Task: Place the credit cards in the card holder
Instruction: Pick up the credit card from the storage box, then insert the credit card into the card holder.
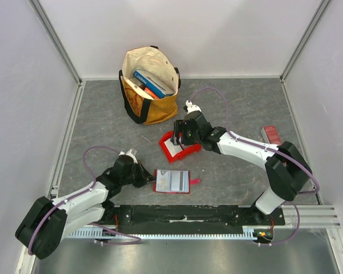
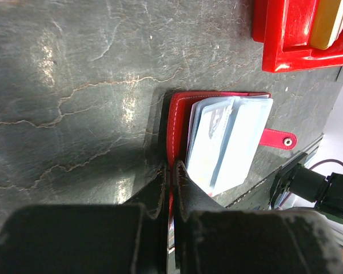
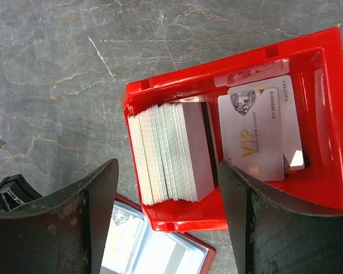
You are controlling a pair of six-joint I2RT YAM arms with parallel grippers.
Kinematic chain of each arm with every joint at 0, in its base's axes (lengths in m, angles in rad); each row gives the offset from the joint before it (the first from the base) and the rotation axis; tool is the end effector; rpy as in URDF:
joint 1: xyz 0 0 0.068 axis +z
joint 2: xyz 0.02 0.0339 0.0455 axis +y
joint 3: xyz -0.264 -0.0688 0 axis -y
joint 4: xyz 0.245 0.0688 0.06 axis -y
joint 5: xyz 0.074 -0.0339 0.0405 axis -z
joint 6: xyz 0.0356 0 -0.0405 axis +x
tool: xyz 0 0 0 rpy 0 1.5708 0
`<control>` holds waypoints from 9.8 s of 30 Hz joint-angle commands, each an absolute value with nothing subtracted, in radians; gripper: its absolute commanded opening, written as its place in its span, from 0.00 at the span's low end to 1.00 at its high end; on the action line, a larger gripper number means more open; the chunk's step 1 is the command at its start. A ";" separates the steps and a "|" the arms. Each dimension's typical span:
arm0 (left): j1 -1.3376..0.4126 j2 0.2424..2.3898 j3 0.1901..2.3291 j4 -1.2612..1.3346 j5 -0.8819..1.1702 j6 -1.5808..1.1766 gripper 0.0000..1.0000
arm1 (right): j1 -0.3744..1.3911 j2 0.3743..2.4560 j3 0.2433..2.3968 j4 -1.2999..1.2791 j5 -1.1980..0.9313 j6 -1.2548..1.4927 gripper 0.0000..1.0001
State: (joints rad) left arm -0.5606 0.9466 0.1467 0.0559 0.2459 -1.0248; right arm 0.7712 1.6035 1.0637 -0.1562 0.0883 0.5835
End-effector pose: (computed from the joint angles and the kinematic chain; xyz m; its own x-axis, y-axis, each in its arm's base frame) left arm 0.1303 -0.0920 0.1203 -0.8682 -0.4337 -0.2412 -0.1436 0.6848 -0.7144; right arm 0.2558 0.2442 0.2327 -0.7395 0.0466 -0.6716 -0.2856 0.8817 0.3756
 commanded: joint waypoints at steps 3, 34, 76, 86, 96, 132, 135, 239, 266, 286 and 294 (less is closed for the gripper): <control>-0.560 0.946 0.158 0.094 0.259 -0.989 0.02 | 0.755 1.637 1.124 -0.156 0.003 0.526 0.78; -0.560 0.948 0.164 0.081 0.261 -0.976 0.02 | 0.701 1.761 1.164 -0.121 -0.127 0.511 0.81; -0.560 0.963 0.163 0.090 0.261 -0.977 0.02 | 0.681 1.778 1.154 -0.092 -0.244 0.515 0.57; -0.560 0.963 0.161 0.094 0.261 -0.977 0.02 | 0.678 1.758 1.141 -0.092 -0.244 0.517 0.53; -0.558 0.968 0.161 0.100 0.267 -0.979 0.02 | 0.672 1.749 1.134 -0.094 -0.241 0.517 0.40; -0.560 0.988 0.166 0.117 0.282 -0.974 0.02 | 0.661 1.342 1.120 -0.535 0.205 0.300 0.00; -0.561 0.985 0.164 0.117 0.284 -0.974 0.02 | 0.664 1.280 1.016 -0.551 0.213 0.357 0.00; -0.561 0.721 0.115 0.006 0.308 -1.040 0.02 | 1.319 1.589 0.968 -0.153 0.819 0.966 0.00; -0.563 0.825 0.094 -0.032 0.244 -1.011 0.02 | 1.304 1.397 0.745 -0.080 0.557 1.023 0.00; -0.560 0.821 0.100 -0.034 0.244 -1.005 0.02 | 1.223 1.345 0.704 -0.259 0.537 1.042 0.00; -0.561 0.838 0.103 -0.021 0.248 -1.002 0.02 | 1.213 1.460 0.735 -0.164 0.457 1.020 0.00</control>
State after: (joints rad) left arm -0.5606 0.8223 0.0959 -0.0158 0.2638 -1.0248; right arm 1.2198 1.4105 0.7074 -0.2283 0.5026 1.0275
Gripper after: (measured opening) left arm 0.025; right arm 0.010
